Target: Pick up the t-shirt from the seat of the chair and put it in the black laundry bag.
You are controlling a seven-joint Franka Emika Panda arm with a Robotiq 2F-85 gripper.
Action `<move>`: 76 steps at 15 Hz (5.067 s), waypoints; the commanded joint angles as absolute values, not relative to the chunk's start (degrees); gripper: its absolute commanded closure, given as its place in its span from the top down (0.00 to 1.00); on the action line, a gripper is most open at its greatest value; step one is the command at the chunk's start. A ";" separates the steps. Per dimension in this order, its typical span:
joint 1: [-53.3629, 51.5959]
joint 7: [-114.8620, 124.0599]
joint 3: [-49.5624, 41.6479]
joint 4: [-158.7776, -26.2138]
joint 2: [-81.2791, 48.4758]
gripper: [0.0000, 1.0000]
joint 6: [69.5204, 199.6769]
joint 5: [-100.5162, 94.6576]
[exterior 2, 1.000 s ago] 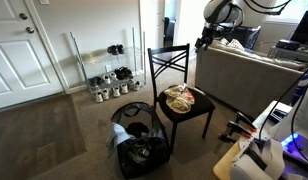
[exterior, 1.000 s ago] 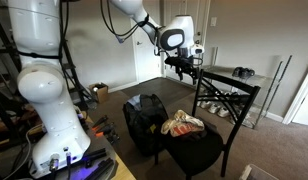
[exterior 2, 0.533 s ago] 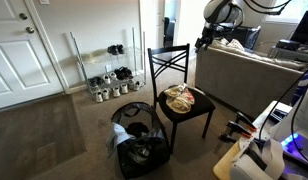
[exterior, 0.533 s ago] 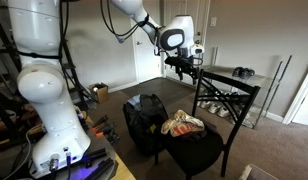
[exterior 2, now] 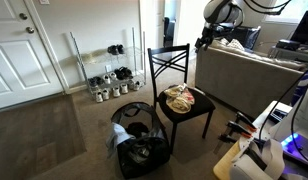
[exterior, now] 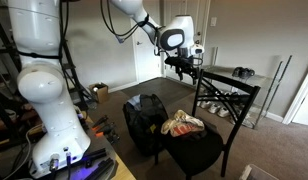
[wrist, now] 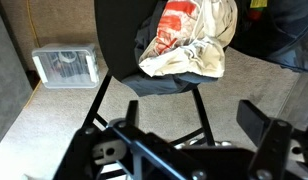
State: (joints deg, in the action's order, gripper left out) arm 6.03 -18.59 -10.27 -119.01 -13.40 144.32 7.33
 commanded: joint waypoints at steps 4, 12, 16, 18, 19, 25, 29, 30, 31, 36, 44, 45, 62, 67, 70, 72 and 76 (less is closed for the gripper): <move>7.92 -17.89 -8.30 -118.99 -13.26 1.00 144.24 6.42; 7.09 -10.86 -7.77 -113.11 -18.40 1.00 145.53 5.78; 6.78 -6.61 -6.09 -106.20 -25.04 1.00 144.82 6.12; 6.50 -4.40 -5.88 -102.73 -28.66 1.00 144.45 5.36; 6.47 -3.37 -5.89 -100.91 -30.57 1.00 144.36 5.31; 7.50 -1.30 -4.97 -91.38 -39.99 1.00 142.60 6.34; 7.67 0.13 -5.08 -85.74 -44.94 1.00 140.74 6.29; 7.79 0.62 -5.11 -84.51 -45.89 1.00 140.31 6.40; 7.87 1.06 -5.25 -83.05 -46.98 1.00 139.51 6.35; 7.94 4.47 -6.55 -75.88 -51.92 1.00 132.22 5.56; 8.79 3.34 -5.50 -71.97 -53.65 1.00 123.57 5.78; 8.79 3.33 -5.48 -71.84 -53.70 1.00 123.52 5.78; 8.68 10.75 -4.65 -61.89 -70.98 1.00 125.81 7.30; 10.20 13.52 -3.09 -55.71 -75.97 1.00 120.93 9.49; 11.40 15.43 -1.15 -51.82 -78.85 1.00 119.95 12.67; 11.93 17.20 -0.18 -49.34 -80.68 1.00 119.78 14.67; 12.02 19.08 0.16 -46.47 -82.97 1.00 121.19 15.93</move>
